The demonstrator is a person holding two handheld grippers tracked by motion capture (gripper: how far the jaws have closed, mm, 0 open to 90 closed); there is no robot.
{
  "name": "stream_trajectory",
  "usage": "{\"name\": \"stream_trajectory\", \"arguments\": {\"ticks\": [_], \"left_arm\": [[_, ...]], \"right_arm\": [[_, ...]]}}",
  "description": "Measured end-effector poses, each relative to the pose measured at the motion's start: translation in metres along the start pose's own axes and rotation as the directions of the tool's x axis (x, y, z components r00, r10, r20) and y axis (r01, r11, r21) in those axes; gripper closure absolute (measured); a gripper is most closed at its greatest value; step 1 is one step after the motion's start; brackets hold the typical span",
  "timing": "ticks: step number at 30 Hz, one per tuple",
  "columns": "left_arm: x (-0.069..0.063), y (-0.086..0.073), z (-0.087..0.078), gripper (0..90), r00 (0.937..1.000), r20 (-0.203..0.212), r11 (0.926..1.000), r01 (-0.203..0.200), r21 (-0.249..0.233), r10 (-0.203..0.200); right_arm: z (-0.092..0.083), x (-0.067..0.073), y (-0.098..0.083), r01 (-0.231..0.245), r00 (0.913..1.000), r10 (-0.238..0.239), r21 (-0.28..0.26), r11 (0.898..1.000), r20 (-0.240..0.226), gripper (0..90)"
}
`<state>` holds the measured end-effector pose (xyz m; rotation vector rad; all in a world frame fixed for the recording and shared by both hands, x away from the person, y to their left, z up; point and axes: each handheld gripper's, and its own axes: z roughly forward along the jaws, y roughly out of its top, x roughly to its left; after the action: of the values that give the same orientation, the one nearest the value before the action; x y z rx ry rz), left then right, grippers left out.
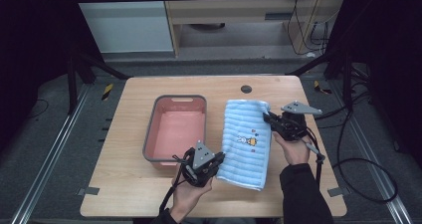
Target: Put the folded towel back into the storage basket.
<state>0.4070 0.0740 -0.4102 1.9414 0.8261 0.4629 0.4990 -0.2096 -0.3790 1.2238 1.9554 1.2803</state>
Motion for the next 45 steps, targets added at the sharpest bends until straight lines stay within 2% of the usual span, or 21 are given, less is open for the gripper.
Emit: {"name": "stream_trajectory", "arguments": {"ticks": [4,10,20,27,37,45], "left_arm": [[0.008,0.008,-0.011,86.9,0.9999,-0.002,0.9995,0.013,-0.029,-0.013],[0.014,0.013,-0.02,87.0,0.9999,-0.004,0.9987,0.016,-0.048,-0.017],[0.023,0.02,-0.033,87.0,0.9994,-0.034,0.9976,0.001,-0.069,-0.003],[0.039,0.022,-0.048,87.0,0.998,-0.061,0.9958,0.009,-0.091,-0.014],[0.053,0.022,-0.067,87.0,0.996,-0.086,0.993,0.014,-0.117,-0.024],[0.069,0.021,-0.083,87.0,0.9921,-0.119,0.9909,0.024,-0.133,-0.04]], "right_arm": [[-0.003,0.002,0.009,0.006,1.0,-0.006,-0.014,1.0,0.002,82.9],[-0.005,0.011,0.023,0.026,0.9996,-0.026,-0.034,0.999,-0.005,83.0],[-0.005,0.027,0.049,0.058,0.9983,-0.058,-0.064,0.996,-0.004,83.1],[0.005,0.041,0.068,0.086,0.996,-0.087,-0.07,0.994,-0.017,83.1],[0.022,0.065,0.083,0.11,0.9927,-0.113,-0.07,0.991,-0.042,83.1],[0.034,0.077,0.094,0.117,0.9906,-0.122,-0.073,0.99,-0.063,83.0]]}}
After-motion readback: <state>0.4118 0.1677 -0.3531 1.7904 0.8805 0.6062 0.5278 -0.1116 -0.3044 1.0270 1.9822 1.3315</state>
